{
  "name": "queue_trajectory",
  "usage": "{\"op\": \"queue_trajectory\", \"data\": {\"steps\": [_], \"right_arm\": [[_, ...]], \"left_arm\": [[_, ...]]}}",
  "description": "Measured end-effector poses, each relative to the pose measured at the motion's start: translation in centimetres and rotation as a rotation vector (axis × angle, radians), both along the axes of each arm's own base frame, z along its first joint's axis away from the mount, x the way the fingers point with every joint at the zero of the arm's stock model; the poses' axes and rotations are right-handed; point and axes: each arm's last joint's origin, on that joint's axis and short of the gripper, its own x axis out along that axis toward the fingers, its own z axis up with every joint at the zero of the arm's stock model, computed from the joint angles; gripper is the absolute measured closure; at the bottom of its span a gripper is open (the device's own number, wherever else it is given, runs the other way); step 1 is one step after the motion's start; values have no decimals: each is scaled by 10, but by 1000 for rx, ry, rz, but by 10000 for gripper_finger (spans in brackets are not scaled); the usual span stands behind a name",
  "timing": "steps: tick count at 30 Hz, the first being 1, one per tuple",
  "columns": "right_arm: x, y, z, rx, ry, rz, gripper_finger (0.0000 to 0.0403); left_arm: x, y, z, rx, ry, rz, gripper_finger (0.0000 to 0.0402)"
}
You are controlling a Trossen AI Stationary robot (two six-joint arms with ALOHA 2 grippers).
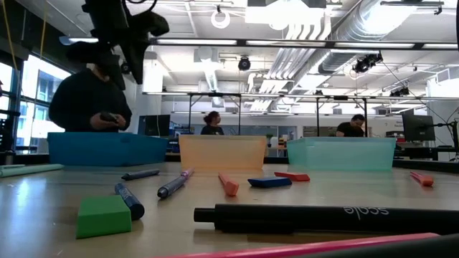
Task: Sort crayons/erasers/pens/pencils in bins
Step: Put the top center pink pencil into the pink bin, then put the top blue crayon into the blue bin
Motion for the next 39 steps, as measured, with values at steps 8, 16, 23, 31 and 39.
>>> {"op": "queue_trajectory", "data": {"steps": [8,16,23,31,39], "right_arm": [[7,-2,0,2,8,18,357],[13,-5,3,12,-4,0,285],[16,-6,11,55,-57,-22,261],[20,-14,28,101,-223,-72,261],[34,-35,39,25,-359,-171,261]], "left_arm": [[3,-30,0,-59,-27,-41,236],[3,-54,0,-133,-39,-63,236],[2,-61,0,-153,-33,-112,236],[5,-61,0,-137,-48,-163,236],[19,-62,-1,-123,-139,-135,236]]}}
